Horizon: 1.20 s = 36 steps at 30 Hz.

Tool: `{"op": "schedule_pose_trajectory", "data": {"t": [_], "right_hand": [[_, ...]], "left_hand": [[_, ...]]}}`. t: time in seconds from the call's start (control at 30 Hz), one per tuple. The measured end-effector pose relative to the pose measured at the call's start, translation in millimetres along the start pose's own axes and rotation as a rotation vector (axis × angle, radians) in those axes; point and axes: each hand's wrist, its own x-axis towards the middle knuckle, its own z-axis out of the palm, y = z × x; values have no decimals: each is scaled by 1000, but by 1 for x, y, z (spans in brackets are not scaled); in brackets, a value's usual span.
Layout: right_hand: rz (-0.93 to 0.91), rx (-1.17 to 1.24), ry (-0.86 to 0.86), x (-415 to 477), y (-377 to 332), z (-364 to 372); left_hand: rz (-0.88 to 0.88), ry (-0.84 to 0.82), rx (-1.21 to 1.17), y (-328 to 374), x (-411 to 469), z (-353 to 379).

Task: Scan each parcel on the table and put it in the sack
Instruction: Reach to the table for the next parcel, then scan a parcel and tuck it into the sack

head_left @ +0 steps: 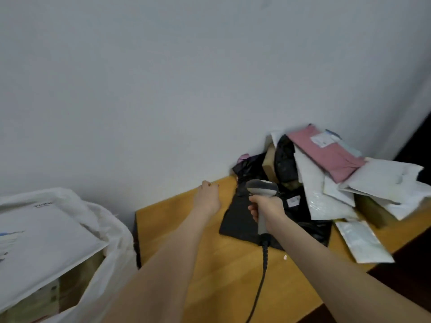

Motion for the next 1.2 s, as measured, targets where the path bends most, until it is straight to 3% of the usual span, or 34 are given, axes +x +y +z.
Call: {"op": "schedule_pose_trajectory", "data": {"t": [0.23,0.5,0.6,0.77,1.03,1.2], "right_hand": [[-12,59,204,28,-11,-119],[-26,141,281,105,-50,-241],[-20,168,264,147,-69,-286],[-5,238,241,213,-103,-335],[62,300,151,294,-118,-345],[81,305,115,313,-119,-340]], "left_hand": [[206,-96,-14,122,27,35],[258,-163,-70,262,91,90],[150,-229,-228,316,122,117],[-138,-257,-683,380,181,151],[-476,-216,-1227,414,266,196],[-537,-61,-1078,412,285,206]]}}
